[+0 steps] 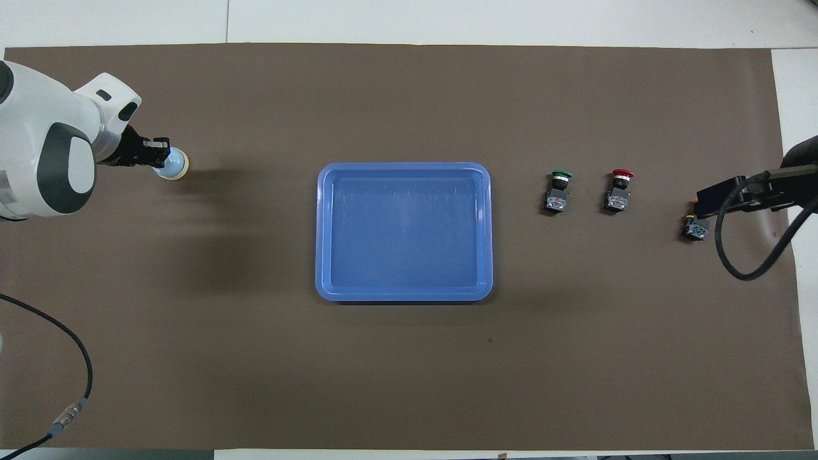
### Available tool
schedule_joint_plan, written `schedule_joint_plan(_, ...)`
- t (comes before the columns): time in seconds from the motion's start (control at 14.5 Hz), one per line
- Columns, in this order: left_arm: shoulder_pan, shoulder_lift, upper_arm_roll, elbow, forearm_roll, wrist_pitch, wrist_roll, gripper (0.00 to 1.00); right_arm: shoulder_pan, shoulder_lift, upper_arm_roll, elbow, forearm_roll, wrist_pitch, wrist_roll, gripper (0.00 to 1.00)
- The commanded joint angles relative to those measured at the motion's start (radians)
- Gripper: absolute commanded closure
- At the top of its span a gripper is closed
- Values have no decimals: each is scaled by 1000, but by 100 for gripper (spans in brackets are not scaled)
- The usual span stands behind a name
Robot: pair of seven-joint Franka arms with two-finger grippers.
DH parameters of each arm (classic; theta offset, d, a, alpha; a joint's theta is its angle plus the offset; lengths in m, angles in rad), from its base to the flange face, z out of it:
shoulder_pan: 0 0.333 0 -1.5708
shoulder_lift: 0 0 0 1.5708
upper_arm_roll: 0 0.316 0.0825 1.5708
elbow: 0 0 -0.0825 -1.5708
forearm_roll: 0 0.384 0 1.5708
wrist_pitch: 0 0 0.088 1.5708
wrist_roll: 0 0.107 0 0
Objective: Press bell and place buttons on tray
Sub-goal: 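Press down on the bell with the left gripper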
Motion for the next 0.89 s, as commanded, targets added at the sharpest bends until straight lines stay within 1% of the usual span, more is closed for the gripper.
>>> schedule_joint_plan(0.0, 3, 11, -1, -7, 29, 37, -16, 100, -13, -17, 7, -14, -1, -7, -21, 0)
schedule_joint_plan(0.14, 7, 21, -1, -44, 31, 81, -17, 100, -13, -17, 7, -14, -1, -7, -22, 0)
schedule_joint_plan(0.28, 9, 23, 0, -91, 31, 155, -17, 100, -13, -17, 7, -14, -1, -7, -22, 0)
schedule_joint_plan(0.83, 9, 23, -1, -90, 31, 147, -17, 100, -13, -17, 7, -14, -3, -7, -22, 0)
